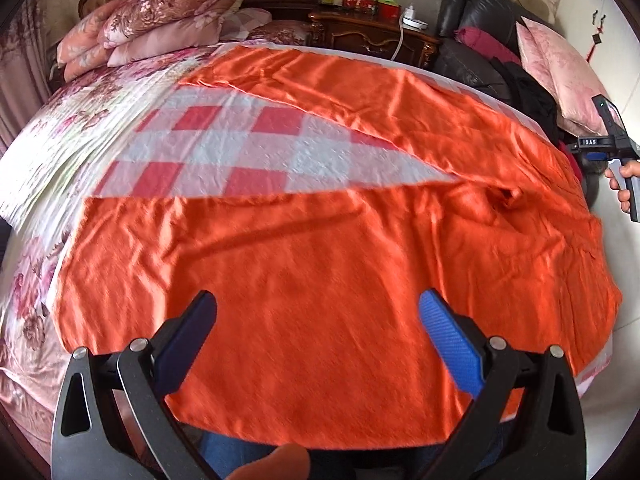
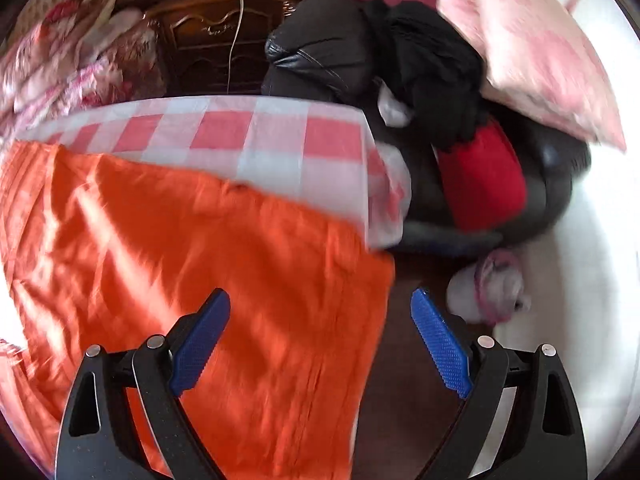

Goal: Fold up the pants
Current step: 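Reach the right tool to the elastic waistband corner and close on it, then close the left tool on the pants leg edge while the right tool holds the waistband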

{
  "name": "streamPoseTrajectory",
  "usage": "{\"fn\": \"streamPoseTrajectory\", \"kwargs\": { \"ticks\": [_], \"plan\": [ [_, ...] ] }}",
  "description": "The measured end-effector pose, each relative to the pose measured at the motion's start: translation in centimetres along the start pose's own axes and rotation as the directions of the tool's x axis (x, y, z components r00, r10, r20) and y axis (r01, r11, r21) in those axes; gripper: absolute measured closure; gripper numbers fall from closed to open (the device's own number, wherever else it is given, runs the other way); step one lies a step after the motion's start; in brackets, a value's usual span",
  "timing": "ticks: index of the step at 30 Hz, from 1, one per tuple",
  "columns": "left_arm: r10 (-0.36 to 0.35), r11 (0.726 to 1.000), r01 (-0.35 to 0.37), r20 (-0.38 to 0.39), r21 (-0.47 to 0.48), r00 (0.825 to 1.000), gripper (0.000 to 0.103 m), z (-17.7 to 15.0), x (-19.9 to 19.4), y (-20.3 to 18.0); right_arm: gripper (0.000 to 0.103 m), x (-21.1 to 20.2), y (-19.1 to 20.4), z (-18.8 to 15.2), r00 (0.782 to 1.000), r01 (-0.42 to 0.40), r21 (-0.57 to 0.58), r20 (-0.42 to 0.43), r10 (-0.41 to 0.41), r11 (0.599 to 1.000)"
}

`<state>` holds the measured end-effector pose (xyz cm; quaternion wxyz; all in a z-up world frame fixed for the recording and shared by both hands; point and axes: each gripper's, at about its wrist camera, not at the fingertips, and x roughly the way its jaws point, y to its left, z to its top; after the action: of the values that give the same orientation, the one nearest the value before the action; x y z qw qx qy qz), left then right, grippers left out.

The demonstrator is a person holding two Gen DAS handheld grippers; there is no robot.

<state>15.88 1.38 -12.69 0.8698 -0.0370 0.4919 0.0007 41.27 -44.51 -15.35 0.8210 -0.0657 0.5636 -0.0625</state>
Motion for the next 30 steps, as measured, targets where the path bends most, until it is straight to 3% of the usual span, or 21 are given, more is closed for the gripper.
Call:
{"fn": "streamPoseTrajectory", "kwargs": {
  "ticks": [4,5,6,7,9,10,13,15,17,18,23,25,28,30],
  "plan": [
    [0.008,0.999,-0.008,-0.003,-0.036,1.0,0.002,2.9,0.4,1.7,0.017,3.9,0.9,2.3,0.999,-0.021,-0.079,-0.052,0.017,0.997],
    [0.01,0.999,-0.01,0.002,-0.04,1.0,0.002,3.6,0.5,2.1,0.025,4.3,0.9,2.5,0.998,-0.034,-0.085,-0.056,0.029,0.996],
    [0.013,0.999,-0.013,0.007,-0.044,1.0,0.002,4.4,0.6,2.4,0.041,4.7,0.9,2.6,0.996,-0.06,-0.081,-0.072,0.054,0.995],
    [0.011,0.998,-0.01,0.01,-0.054,1.0,0.002,5.5,0.8,2.9,0.046,4.7,0.7,2.7,0.993,-0.103,-0.062,-0.07,0.099,0.993],
    [-0.019,0.997,0.02,0.013,-0.08,1.0,0.002,8.1,1.2,3.9,0.086,4.3,0.7,2.8,0.99,-0.124,-0.061,-0.07,0.12,0.99],
    [-0.032,0.995,0.033,0.019,-0.096,0.999,0.002,9.3,1.5,4.5,0.089,3.7,0.8,2.7,0.991,-0.125,-0.069,-0.058,0.121,0.99],
    [-0.07,0.984,0.074,0.026,-0.165,0.997,0.004,14.3,2.9,6.5,0.092,0.4,1.3,2.1,0.991,-0.123,-0.06,0.039,0.126,0.991],
    [-0.111,0.97,0.114,0.025,-0.216,0.993,0.008,18.4,4.4,8.1,0.092,-3.1,1.6,1.0,0.98,-0.152,-0.052,0.123,0.158,0.987],
    [-0.148,0.947,0.145,0.011,-0.286,0.989,0.01,23.0,6.8,9.9,0.092,-5.9,2.2,-0.1,0.964,-0.184,-0.081,0.177,0.196,0.98],
    [-0.205,0.923,0.192,-0.004,-0.335,0.979,0.011,25.8,8.6,11.0,0.092,-7.5,2.8,-0.8,0.956,-0.193,-0.102,0.203,0.211,0.976],
    [-0.308,0.84,0.237,-0.068,-0.487,0.949,0.028,34.4,16.8,13.5,0.092,-15.1,5.0,-5.0,0.891,-0.268,-0.212,0.317,0.325,0.94],
    [-0.338,0.81,0.228,-0.111,-0.54,0.935,0.034,36.3,20.1,13.7,0.092,-17.9,5.6,-7.2,0.851,-0.309,-0.259,0.355,0.388,0.915],
    [-0.37,0.776,0.216,-0.149,-0.593,0.917,0.036,37.1,23.2,13.5,0.092,-20.4,5.8,-9.7,0.805,-0.356,-0.303,0.382,0.455,0.884],
    [-0.371,0.772,0.201,-0.171,-0.603,0.913,0.036,37.5,24.4,13.1,0.092,-21.7,5.8,-11.4,0.769,-0.391,-0.332,0.395,0.503,0.859]
  ]
}}
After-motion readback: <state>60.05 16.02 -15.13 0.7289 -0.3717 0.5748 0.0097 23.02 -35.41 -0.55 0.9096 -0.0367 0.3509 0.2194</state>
